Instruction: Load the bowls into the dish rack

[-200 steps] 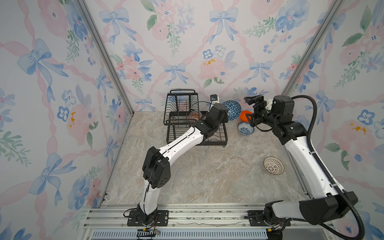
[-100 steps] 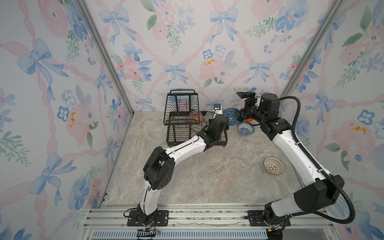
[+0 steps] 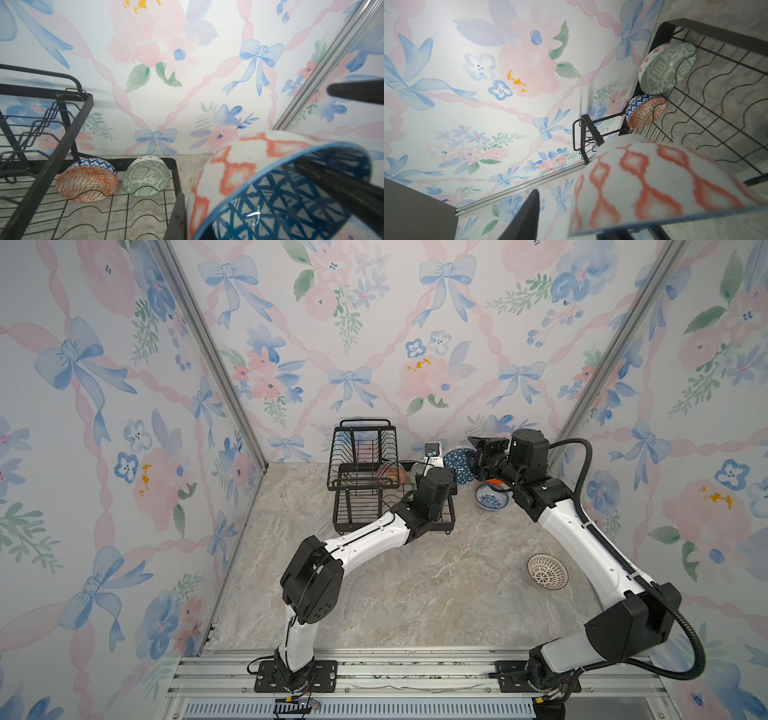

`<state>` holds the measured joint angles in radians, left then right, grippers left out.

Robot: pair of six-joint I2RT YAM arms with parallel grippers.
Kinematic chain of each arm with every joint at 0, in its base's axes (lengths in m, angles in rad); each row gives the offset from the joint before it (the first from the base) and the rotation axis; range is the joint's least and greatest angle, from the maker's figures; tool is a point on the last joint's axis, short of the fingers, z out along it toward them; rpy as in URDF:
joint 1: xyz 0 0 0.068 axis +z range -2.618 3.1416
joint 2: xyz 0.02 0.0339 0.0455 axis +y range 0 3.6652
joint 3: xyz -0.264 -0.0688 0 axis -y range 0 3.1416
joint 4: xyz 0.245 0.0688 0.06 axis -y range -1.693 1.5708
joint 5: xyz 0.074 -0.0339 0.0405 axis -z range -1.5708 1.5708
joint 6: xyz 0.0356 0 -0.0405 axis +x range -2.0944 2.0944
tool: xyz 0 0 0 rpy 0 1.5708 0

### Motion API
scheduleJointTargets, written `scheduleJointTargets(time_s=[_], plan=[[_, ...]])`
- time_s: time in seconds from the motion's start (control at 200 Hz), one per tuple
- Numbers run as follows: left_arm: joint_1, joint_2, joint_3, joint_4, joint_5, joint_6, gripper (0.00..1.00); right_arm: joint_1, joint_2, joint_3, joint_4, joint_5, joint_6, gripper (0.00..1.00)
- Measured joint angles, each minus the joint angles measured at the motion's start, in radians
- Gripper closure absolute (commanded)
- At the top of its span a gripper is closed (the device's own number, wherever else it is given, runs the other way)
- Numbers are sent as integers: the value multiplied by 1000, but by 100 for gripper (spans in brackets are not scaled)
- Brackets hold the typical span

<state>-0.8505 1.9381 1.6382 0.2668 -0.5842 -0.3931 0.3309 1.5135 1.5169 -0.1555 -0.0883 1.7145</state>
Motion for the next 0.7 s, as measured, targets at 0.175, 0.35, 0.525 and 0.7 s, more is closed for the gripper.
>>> scheduleJointTargets(time_s=[0.175, 0.35, 0.525, 0.7], plan=[[0, -3, -4, 7, -11, 5, 100, 0, 8, -3, 0, -1, 12, 74], [0, -6, -21, 17, -29, 3, 100, 8, 17, -5, 13, -12, 46, 91], [-1, -8, -33, 35, -38, -11, 100, 18, 18, -6, 47, -33, 90, 100], [-1, -12, -38, 43, -45, -11, 95, 18, 19, -6, 55, -40, 90, 100]])
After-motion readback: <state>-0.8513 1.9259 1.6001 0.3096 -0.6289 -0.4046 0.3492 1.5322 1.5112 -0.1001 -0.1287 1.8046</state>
